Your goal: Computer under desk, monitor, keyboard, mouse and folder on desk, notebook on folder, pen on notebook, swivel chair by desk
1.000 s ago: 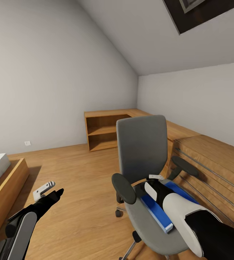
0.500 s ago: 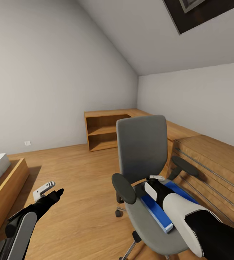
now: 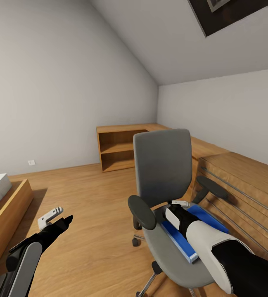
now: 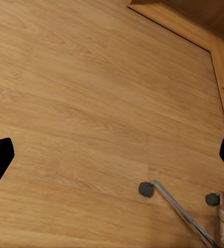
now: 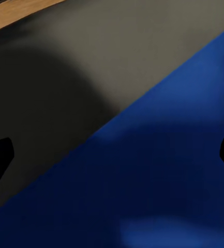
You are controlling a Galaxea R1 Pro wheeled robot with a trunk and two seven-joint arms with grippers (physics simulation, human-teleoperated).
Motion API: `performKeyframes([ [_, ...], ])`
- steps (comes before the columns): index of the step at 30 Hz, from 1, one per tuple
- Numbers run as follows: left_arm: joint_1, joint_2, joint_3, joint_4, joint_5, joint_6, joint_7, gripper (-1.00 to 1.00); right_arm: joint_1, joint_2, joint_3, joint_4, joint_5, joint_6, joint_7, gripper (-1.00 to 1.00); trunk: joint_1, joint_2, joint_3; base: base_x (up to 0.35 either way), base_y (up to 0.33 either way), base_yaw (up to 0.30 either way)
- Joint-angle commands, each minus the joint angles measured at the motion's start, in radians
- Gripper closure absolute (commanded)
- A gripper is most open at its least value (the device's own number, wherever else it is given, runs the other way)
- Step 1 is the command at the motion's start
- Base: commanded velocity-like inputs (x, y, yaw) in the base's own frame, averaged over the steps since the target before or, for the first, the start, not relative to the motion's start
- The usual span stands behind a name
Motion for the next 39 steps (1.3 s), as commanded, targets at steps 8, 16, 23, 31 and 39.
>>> performKeyframes([
  [8,-0.001,0.000,0.000,-0.001,0.012,0.003,0.009,-1.00,0.000,0.000,0.010,-0.001,-0.008,0.006,-0.006,-1.00,0.000,-0.001,-0.001,0.000,0.000,0.000],
  [16,-0.001,0.000,0.000,0.000,0.012,0.004,0.008,-1.00,0.000,0.001,0.010,-0.001,-0.007,0.006,-0.006,-1.00,0.000,-0.001,-0.001,0.000,0.000,0.000],
  [23,-0.001,0.002,0.000,0.000,0.012,0.004,0.007,-1.00,0.000,0.001,0.009,-0.001,0.005,0.006,-0.006,-1.00,0.000,-0.001,-0.001,-0.120,0.000,0.000],
  [31,-0.001,0.003,0.000,0.000,0.013,0.004,0.007,-1.00,0.000,0.003,0.009,-0.001,0.017,0.006,-0.006,-1.00,0.000,-0.001,-0.001,-0.176,0.000,0.000],
  [39,-0.001,0.003,0.001,0.000,0.013,0.004,0.007,-1.00,0.000,0.003,0.009,-0.001,0.019,0.006,-0.006,-1.00,0.000,-0.001,-0.001,-0.034,0.000,0.000],
])
